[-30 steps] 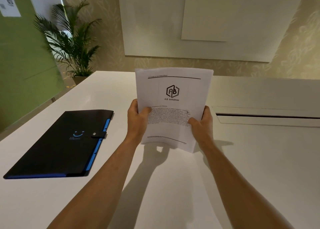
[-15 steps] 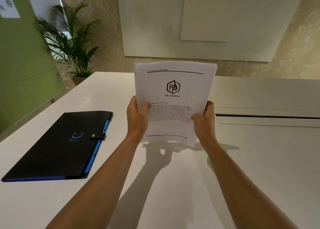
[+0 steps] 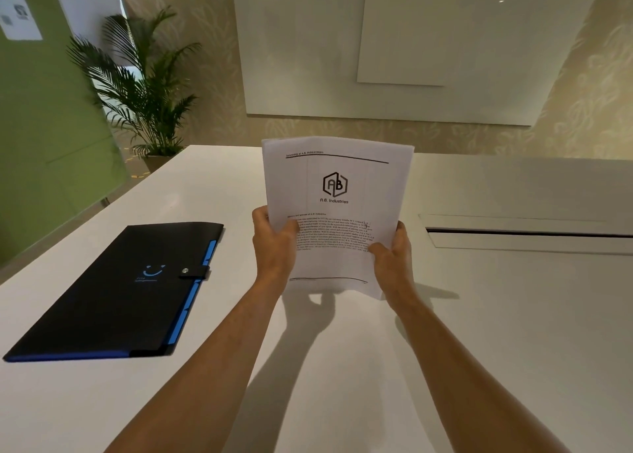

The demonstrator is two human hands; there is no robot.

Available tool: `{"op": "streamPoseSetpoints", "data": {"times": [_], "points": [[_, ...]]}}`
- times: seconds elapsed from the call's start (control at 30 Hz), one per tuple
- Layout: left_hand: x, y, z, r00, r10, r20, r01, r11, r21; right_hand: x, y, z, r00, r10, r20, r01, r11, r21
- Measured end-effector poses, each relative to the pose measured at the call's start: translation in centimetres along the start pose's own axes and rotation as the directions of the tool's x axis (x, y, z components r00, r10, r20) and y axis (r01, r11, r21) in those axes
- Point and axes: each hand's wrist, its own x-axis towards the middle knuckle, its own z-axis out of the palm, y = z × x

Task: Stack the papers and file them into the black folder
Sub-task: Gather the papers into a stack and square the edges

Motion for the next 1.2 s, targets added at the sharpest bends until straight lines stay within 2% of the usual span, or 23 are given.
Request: {"op": "streamPoseSetpoints", "data": {"times": [0.27,0.43,0.7,0.87,0.93,1.0,1.07,1.13,1.2], "points": [[-0.5,0.1,0.1,0.998,0.061,0.029,-0.06,0.998,-0.026,0.0,-0.6,0.1,0.999,-0.041,0.02,0.041,0.999,-0.013],[-0.8,0.0,0.0,0.993,0.115,0.034,-0.114,0.993,-0.038,-0.1,-1.1,-0.1,0.996,-0.082,-0.031,0.082,0.996,-0.018],[-1.4,-1.8,-0.2,0.984,0.118,0.13,-0.119,0.993,0.0,-0.9,1.2,0.1,1.0,-0.017,-0.008,0.016,0.996,-0.087],[-1.1,-1.3,0.1,0.992,0.069,0.108,-0.062,0.995,-0.075,-1.0,1.1,-0.5,1.0,0.003,-0.028,-0.005,0.998,-0.07],[-1.3,-0.7,0.3,0.998,0.027,0.064,-0.018,0.989,-0.145,-1.5,1.4,-1.0,0.995,0.046,-0.086,-0.045,0.999,0.011],[-1.5,0.0,0.6,0.999,-0.033,0.043,0.043,0.969,-0.243,-2.1,2.0,-1.1,0.977,0.162,-0.141,-0.13,0.968,0.215],[-1.6,0.4,0.9,0.994,-0.1,0.043,0.109,0.932,-0.346,-2.6,2.4,-0.8,0.949,0.276,-0.15,-0.192,0.886,0.421],[-2.0,0.3,1.4,0.987,-0.147,0.062,0.159,0.9,-0.406,-2.8,2.8,-0.3,0.954,0.292,-0.073,-0.197,0.79,0.58],[-2.8,-0.2,1.9,0.982,-0.163,0.097,0.189,0.89,-0.416,-3.0,3.0,0.3,0.975,0.221,0.028,-0.187,0.745,0.641]]}}
